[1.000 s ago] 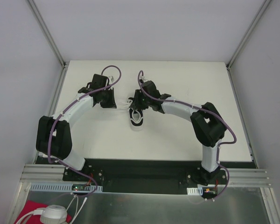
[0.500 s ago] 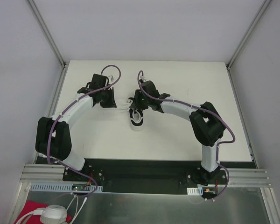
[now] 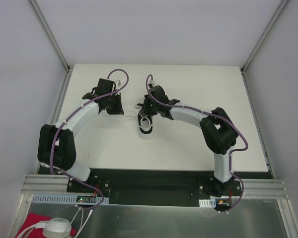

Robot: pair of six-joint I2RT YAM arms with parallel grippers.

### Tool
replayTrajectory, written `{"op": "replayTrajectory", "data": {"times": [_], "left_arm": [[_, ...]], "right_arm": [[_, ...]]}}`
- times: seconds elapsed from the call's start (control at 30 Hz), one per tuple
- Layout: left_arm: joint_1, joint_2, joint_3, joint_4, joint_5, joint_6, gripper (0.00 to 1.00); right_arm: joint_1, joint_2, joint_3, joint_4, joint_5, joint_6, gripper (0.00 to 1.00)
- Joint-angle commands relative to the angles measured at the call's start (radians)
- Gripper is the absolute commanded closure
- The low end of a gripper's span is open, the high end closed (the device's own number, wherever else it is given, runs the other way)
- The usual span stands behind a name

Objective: Tie the shoes
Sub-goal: Tie the shoelace on the shoe.

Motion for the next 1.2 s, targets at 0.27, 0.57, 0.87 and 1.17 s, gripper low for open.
{"op": "replayTrajectory", "data": {"times": [0.27,0.57,0.87,1.17], "left_arm": [[0.000,-0.041,-0.013,-0.002,-0.011,0.006,1.00],[0.000,-0.041,-0.015,-0.002,-0.009,0.007,1.00],[0.000,-0.039,-0.013,-0.002,-0.009,0.007,1.00],[-0.002,-0.044,-0.015,-0.002,-0.009,0.007,1.00]], "right_arm": [[0.001,-0.114,-0.115,0.118,0.013,0.022,0.99],[0.005,-0.092,-0.103,0.144,-0.007,0.043,0.76],[0.005,-0.054,-0.066,0.113,-0.002,0.043,0.74],[0.005,-0.006,-0.006,0.072,0.019,0.039,0.79]]}}
